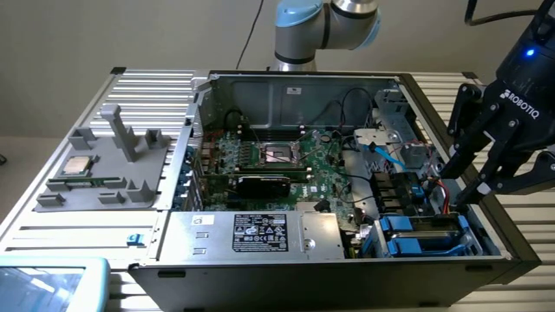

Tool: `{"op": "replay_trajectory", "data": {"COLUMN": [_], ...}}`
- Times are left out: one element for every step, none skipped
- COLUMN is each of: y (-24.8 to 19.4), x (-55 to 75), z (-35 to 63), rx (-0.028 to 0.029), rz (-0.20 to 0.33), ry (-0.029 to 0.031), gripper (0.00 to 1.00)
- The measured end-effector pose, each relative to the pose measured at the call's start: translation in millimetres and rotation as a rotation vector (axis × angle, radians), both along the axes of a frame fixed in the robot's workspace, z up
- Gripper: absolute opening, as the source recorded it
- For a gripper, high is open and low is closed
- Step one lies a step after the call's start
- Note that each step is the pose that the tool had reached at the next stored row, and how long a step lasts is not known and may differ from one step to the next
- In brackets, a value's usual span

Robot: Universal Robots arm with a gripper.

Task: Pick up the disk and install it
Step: 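Insert the first disk wire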

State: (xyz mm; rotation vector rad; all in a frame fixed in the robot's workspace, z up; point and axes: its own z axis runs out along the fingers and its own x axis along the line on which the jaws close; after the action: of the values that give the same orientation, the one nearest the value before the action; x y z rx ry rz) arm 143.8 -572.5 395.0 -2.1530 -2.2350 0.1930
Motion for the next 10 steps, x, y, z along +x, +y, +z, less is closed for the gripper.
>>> {"op": "replay_trajectory", "data": {"y": [0.0, 0.0, 0.0, 0.0, 0.0, 0.0, 0.0, 0.2, 0.4, 0.5], "x": [0.0, 0.0, 0.0, 0.0, 0.0, 0.0, -0.6, -3.4, -6.3, -9.3], "z": [0.0, 0.0, 0.0, 0.0, 0.0, 0.0, 0.1, 0.1, -0.1, -0.3], "rx": [0.0, 0.0, 0.0, 0.0, 0.0, 0.0001, -0.0003, -0.0007, -0.0026, -0.0049], "rz": [0.0, 0.0, 0.0, 0.0, 0.0, 0.0, 0.0, 0.0, 0.0, 0.0], "ry": [0.0, 0.0, 0.0, 0.0, 0.0, 0.0, -0.0003, -0.0028, -0.0057, -0.0084], "gripper": [0.43, 0.43, 0.43, 0.43, 0.43, 0.43, 0.43, 0.43, 0.43, 0.43]}}
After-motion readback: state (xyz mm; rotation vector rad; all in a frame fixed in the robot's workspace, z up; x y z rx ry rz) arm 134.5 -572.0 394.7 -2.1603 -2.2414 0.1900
